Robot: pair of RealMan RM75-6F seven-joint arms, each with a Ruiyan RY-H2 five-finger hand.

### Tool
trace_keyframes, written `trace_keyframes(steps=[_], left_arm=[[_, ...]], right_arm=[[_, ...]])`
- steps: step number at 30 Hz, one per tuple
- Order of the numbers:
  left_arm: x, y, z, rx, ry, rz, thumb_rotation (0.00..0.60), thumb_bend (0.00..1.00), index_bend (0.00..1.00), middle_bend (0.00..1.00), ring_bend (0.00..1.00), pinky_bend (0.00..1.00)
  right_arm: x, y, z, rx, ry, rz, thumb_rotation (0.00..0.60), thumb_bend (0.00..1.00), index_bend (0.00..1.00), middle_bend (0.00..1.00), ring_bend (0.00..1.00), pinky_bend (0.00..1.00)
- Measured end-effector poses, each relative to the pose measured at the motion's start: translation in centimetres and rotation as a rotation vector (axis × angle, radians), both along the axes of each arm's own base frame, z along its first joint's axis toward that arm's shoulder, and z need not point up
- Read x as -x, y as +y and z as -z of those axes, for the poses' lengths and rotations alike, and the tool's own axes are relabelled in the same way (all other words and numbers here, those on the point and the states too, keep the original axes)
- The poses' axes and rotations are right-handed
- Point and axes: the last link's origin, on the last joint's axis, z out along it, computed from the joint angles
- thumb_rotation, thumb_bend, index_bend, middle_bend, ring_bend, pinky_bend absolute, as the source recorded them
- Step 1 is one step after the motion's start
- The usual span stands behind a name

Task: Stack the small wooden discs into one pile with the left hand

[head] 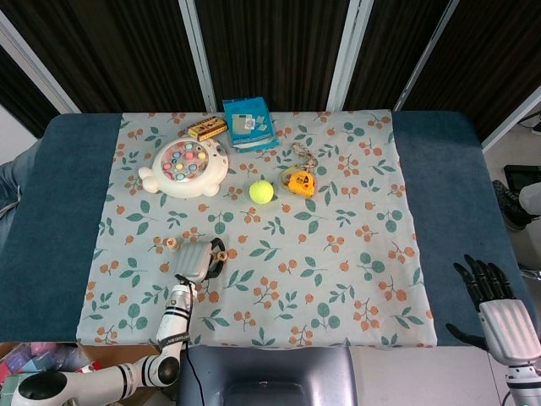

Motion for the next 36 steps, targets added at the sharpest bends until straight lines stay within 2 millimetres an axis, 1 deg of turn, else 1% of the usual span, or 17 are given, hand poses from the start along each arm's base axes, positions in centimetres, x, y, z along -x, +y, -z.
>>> trace_keyframes(steps=[4,7,10,14,17,19,23,28,36], left_arm=[[-0.2,0.3,-1.1,-0.02,-0.016,0.008,0.6,0.41,0.52,1.0,1.0,1.0],[-0.3,0.8,-2.6,-0.044,-0.027,0.009,0.6,0.41,0.52,1.0,1.0,1.0],[0.0,1.5,-4.5,-0.061,-0.022,-0.004,0.6,0.41,0.52,1.0,1.0,1.0],[1.0,2.7,-7.8,-0.1,-0.001,-0.052,0.6,0.41,0.52,1.0,1.0,1.0],[2.0,3.3,-9.5,-0.119,0.011,-0.094,0.6,0.41,0.52,1.0,1.0,1.0],[2.5,3.4,-10.1,-0.119,0.019,-0.11,0.6,0.41,0.52,1.0,1.0,1.0],[3.6,3.0,-10.5,-0.078,0.044,-0.132,0.6,0.41,0.51,1.0,1.0,1.0],[4.3,2.3,-10.1,-0.052,0.065,-0.133,0.6,0.41,0.5,1.0,1.0,1.0],[5.3,2.2,-9.5,-0.058,0.084,-0.135,0.6,0.41,0.5,1.0,1.0,1.0]], right_arm=[[0.0,0.0,-0.1,0.001,-0.001,0.002,0.6,0.2,0.0,0.0,0.0,0.05],[0.0,0.0,0.0,0.002,0.002,0.002,0.6,0.2,0.0,0.0,0.0,0.05],[0.0,0.0,0.0,0.003,0.006,0.003,0.6,0.2,0.0,0.0,0.0,0.05],[0.0,0.0,0.0,0.004,0.007,0.003,0.6,0.2,0.0,0.0,0.0,0.05],[0.0,0.0,0.1,0.005,0.008,0.005,0.6,0.2,0.0,0.0,0.0,0.05],[0.0,-0.1,0.1,0.004,0.009,0.005,0.6,0.2,0.0,0.0,0.0,0.05],[0.0,-0.1,0.3,-0.001,0.014,0.006,0.6,0.2,0.0,0.0,0.0,0.05],[-0.1,-0.1,0.4,-0.005,0.015,0.006,0.6,0.2,0.0,0.0,0.0,0.05],[-0.1,-0.2,0.4,-0.007,0.015,0.008,0.6,0.2,0.0,0.0,0.0,0.05]])
